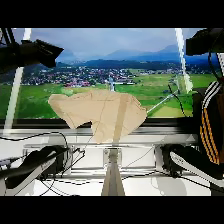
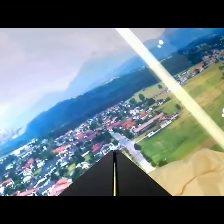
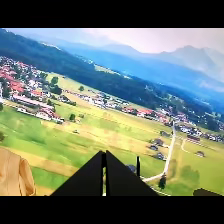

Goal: Fold the clothes and pants, and hang the long-sleeved shirts on hangers.

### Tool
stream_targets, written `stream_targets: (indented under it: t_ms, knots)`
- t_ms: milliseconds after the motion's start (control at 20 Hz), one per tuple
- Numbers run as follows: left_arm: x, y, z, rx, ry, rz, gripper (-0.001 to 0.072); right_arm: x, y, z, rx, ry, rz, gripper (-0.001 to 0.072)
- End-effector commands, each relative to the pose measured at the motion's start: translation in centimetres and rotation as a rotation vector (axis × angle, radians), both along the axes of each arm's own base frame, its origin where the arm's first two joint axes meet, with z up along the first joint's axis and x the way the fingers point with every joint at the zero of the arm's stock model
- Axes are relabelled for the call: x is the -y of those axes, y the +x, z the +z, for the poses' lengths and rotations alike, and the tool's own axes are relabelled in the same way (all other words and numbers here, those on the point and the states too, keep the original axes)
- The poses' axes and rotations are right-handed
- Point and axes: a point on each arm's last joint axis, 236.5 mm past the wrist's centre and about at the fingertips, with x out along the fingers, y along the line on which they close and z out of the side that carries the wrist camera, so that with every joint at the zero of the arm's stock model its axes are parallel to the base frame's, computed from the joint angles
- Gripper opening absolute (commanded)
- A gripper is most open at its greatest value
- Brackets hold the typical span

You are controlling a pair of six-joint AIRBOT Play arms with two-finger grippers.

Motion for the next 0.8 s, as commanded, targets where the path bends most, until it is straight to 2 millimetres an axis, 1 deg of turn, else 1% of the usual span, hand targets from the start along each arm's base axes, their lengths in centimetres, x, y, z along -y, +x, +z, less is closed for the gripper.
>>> stream_targets:
  t_ms: [0,550,700,750]
  knots:
    - [0.0,0.0,0.0,0.001,0.001,0.001,0.0014,0.0,0.0,0.0,0.001,0.0,0.001,0.0009]
    - [-0.1,0.0,0.0,0.001,0.001,0.001,0.0013,-0.1,0.1,0.2,0.011,0.003,0.003,0.0009]
    - [0.0,0.0,0.0,0.001,0.0,0.001,0.0014,-0.7,2.2,2.5,0.142,0.024,0.015,0.0009]
    - [0.0,0.0,0.0,0.001,-0.002,0.0,0.0014,-1.1,2.7,3.3,0.179,0.045,0.024,0.0009]
